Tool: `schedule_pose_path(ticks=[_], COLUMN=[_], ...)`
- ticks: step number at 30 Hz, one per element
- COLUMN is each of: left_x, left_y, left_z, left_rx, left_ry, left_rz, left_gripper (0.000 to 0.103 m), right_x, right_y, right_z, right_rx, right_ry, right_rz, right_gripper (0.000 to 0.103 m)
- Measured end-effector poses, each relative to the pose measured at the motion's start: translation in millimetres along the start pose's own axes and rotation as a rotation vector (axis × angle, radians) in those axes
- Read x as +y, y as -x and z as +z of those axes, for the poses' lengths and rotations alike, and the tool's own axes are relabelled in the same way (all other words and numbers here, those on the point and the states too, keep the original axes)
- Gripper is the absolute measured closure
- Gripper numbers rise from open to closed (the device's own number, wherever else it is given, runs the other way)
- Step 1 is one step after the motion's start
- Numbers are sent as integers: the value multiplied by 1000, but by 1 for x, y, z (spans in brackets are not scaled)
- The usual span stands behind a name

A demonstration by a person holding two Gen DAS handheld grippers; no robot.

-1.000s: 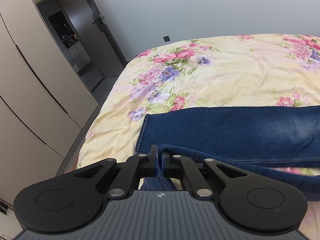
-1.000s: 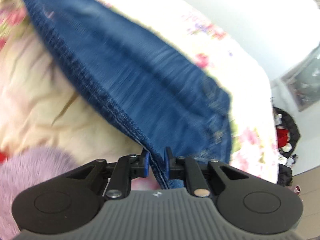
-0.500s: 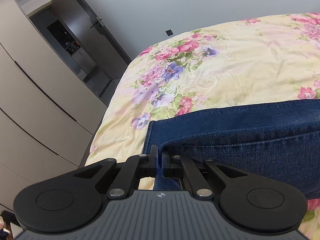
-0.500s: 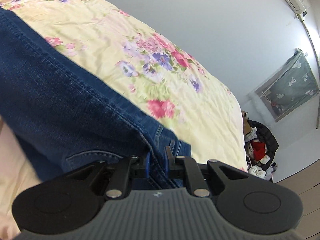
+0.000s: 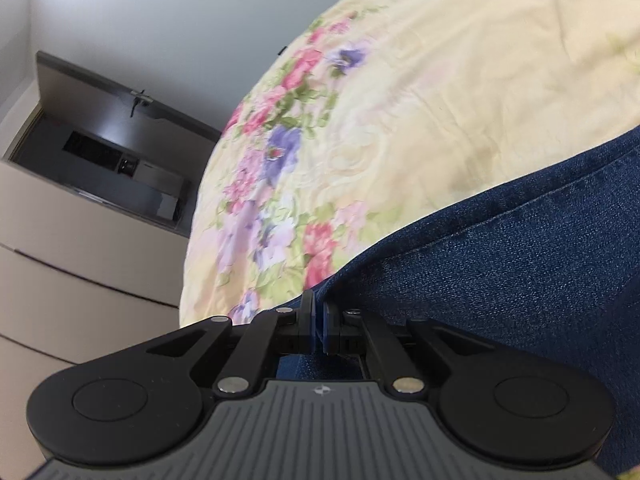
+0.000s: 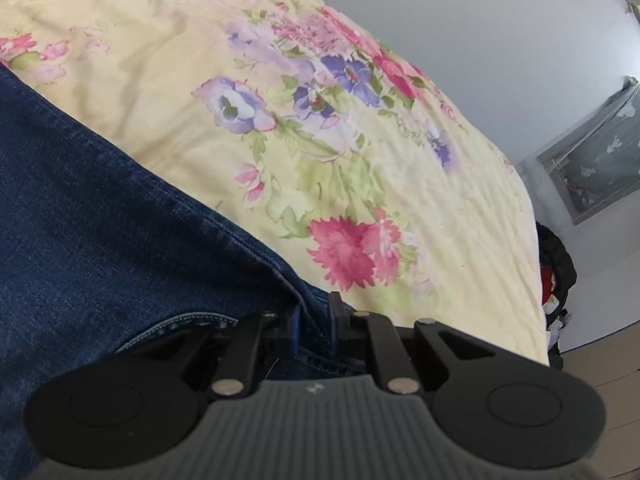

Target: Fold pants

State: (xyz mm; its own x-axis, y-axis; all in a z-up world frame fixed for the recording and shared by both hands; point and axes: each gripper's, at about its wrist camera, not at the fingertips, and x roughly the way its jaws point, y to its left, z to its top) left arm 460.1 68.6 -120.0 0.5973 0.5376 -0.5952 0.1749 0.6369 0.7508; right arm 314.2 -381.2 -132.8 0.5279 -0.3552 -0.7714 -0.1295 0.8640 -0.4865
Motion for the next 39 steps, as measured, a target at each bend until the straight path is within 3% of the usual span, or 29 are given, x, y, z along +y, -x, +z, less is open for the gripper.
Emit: schedule_pose_path(ticks=[3, 7, 9, 11, 12, 13, 18, 23, 26, 33, 39], left_x=[-7, -6, 2, 14, 20, 27, 48, 54, 53, 40, 30], left_y=[-15, -16, -5, 13, 23, 32, 72, 89, 89, 78, 60], left_z=[1, -8, -14, -19, -21, -23, -43, -88, -117, -174, -185], left_rx=[5, 4, -31, -67, -90, -115, -194, -232, -229, -279, -339], left_ry=[-5, -10, 3, 23, 36, 47, 23, -73, -109, -179, -175], left_rz=[-21, -27, -40, -84, -98, -113, -176, -224, -244, -253, -230], left_gripper=[85, 33, 29, 29, 29, 25, 20, 20, 20, 20, 20], right_x=[3, 3, 3, 4, 3, 3, 12, 39, 55, 56, 56], right_y=[-15, -16, -10, -1, 7, 14, 50, 83, 95, 88, 72], right_z=[-2, -1, -1, -1, -1, 0, -2, -17, -28, -47, -54], right_rx=[19, 23, 20, -1, -21, -39, -49, -41, -32, 54, 113], right_ry=[-31, -50, -47, -44, -53, -64, -107, -122, -114, -191, -240], right_rz=[21, 21, 10, -13, -34, -46, -15, 89, 105, 103, 114], right_gripper=[95, 93, 88, 62, 39, 36, 37, 37, 37, 37, 37])
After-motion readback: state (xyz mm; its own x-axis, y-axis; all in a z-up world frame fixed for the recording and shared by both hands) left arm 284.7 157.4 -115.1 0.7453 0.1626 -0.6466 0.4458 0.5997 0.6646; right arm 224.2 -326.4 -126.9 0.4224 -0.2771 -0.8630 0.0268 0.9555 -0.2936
